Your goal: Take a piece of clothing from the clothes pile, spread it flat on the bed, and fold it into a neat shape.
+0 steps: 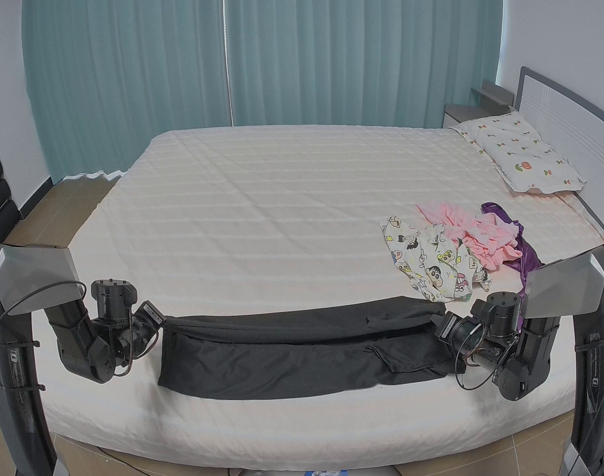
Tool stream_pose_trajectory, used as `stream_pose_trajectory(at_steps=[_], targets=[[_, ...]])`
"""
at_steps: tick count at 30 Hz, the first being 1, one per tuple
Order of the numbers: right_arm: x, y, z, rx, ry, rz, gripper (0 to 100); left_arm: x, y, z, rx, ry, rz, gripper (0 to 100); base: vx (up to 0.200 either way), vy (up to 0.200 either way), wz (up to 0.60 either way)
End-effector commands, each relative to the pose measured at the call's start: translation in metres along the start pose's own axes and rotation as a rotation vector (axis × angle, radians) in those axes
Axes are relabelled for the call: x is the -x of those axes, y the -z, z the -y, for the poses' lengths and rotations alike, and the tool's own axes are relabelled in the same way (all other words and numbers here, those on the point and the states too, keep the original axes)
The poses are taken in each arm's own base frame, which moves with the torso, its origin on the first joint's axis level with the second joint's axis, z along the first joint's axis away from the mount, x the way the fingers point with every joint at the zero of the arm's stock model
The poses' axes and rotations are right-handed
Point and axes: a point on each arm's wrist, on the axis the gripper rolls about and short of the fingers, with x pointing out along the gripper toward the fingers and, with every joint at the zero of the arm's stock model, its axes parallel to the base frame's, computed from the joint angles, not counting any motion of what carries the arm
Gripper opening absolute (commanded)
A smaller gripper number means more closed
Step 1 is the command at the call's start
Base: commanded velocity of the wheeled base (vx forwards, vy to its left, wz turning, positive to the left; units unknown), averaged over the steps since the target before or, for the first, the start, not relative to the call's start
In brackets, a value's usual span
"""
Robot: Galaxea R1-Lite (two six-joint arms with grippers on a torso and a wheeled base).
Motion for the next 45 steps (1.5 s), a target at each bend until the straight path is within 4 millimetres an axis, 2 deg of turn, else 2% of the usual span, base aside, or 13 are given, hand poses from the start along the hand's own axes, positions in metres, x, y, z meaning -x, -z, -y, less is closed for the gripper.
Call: stream_pose_trajectory(at_steps=[1, 15, 16, 17, 18, 23, 31, 34, 41, 45], targets=[[0.0, 0.014, 0.007, 0.028, 0.029, -0.057, 0, -0.004, 0.012, -0.011, -0.03, -0.042, -0.039, 0, 0.0, 0.0, 0.0], [0.002, 0.021, 0.015, 0.07, 0.08, -0.13, 0, -0.005, 0.022, -0.018, -0.071, -0.071, -0.078, 0, 0.0, 0.0, 0.0], [0.001, 0.022, 0.015, 0.07, 0.08, -0.13, 0, -0.004, 0.023, -0.018, -0.074, -0.072, -0.083, 100, 0.0, 0.0, 0.0], [0.001, 0.022, 0.015, 0.069, 0.084, -0.133, 0, -0.002, 0.025, -0.018, -0.081, -0.074, -0.089, 100, 0.0, 0.0, 0.0], [0.001, 0.022, 0.016, 0.069, 0.085, -0.135, 100, -0.001, 0.026, -0.018, -0.084, -0.073, -0.092, 100, 0.0, 0.0, 0.0], [0.002, 0.017, 0.015, 0.066, 0.081, -0.116, 100, 0.001, 0.026, -0.018, -0.093, -0.07, -0.09, 100, 0.0, 0.0, 0.0], [0.005, -0.001, 0.019, 0.045, 0.096, -0.056, 100, 0.006, 0.011, -0.014, -0.064, -0.035, -0.067, 100, 0.0, 0.0, 0.0], [0.006, -0.005, 0.017, 0.041, 0.093, -0.047, 100, 0.014, 0.004, -0.012, -0.036, 0.025, -0.104, 100, 0.0, 0.0, 0.0], [0.01, -0.004, 0.019, 0.04, 0.103, -0.061, 100, 0.049, -0.004, -0.021, -0.073, 0.135, -0.31, 100, 0.0, 0.0, 0.0], [0.01, -0.008, 0.016, 0.04, 0.095, -0.042, 100, 0.057, -0.003, -0.017, -0.079, 0.15, -0.351, 100, 0.0, 0.0, 0.0]])
